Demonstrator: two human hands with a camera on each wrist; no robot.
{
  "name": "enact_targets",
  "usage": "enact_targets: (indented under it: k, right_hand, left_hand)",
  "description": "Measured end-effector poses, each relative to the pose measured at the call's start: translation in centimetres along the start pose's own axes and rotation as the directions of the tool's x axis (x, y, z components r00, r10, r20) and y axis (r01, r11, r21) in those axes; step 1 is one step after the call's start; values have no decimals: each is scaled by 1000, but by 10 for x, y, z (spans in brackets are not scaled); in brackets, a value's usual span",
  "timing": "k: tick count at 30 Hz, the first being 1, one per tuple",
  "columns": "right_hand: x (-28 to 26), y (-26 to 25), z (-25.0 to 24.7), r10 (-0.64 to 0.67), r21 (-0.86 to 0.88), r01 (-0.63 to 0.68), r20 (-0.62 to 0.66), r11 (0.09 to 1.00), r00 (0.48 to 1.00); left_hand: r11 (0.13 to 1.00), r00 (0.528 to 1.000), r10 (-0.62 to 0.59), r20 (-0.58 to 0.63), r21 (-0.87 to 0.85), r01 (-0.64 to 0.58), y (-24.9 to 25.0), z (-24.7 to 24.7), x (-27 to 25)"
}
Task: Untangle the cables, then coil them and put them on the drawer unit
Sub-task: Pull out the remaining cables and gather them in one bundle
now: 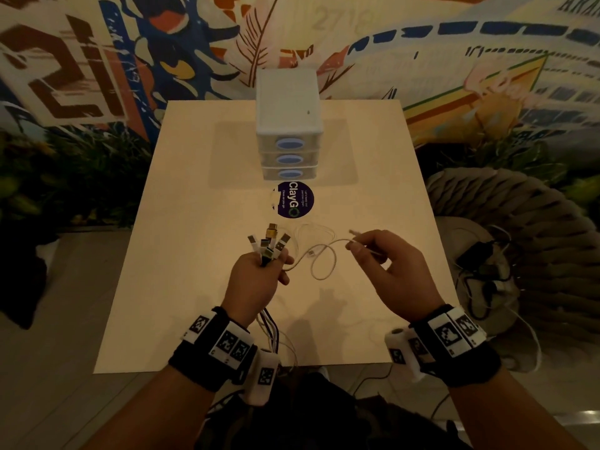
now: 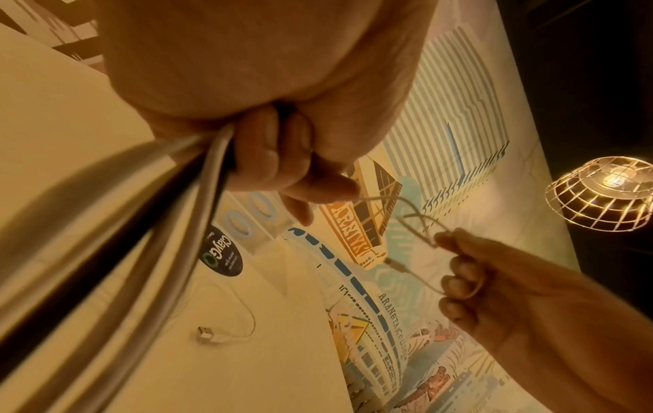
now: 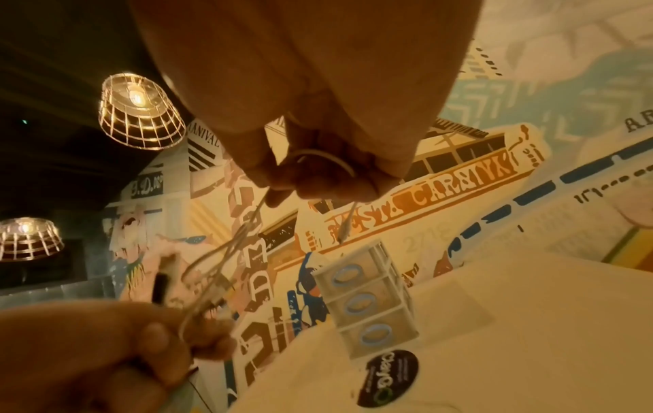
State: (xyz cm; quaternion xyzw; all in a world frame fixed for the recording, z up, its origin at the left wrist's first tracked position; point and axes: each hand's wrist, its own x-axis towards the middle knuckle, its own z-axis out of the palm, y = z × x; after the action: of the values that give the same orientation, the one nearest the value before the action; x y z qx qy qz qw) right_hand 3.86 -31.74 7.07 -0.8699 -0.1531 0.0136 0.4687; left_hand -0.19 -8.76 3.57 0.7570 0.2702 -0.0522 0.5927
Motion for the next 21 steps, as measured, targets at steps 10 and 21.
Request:
enact_targets:
  k: [10,21]
  right_hand:
    - [-6,-27,21,-83,-335,269,478,903,874]
    - [-6,16,20,262,-181,-213,312,960,913]
  left_hand:
    - [999,999,42,-34,11,-42,1,6,3]
    - [944,958,116,264,-329,-23,23,-8,-23]
